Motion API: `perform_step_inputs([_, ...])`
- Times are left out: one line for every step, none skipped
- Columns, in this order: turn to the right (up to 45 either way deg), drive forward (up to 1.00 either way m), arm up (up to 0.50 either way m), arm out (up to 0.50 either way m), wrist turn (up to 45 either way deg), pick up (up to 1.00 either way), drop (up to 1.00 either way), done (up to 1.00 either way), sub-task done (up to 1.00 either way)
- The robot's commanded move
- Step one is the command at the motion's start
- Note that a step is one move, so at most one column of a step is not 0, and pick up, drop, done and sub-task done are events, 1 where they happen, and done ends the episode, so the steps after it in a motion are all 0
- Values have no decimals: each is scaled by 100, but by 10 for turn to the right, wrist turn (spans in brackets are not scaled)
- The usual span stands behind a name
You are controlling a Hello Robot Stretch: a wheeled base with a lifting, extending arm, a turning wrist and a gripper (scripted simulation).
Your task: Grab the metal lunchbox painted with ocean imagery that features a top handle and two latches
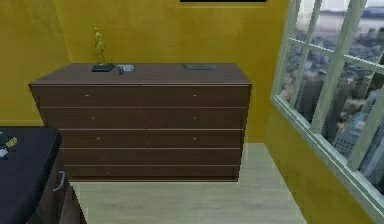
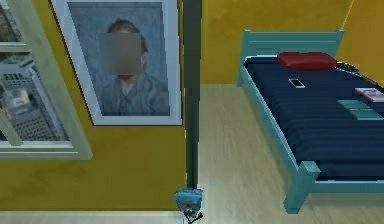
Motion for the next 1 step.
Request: perform_step_inputs([0,0,0,0,0,0,0,100,0])
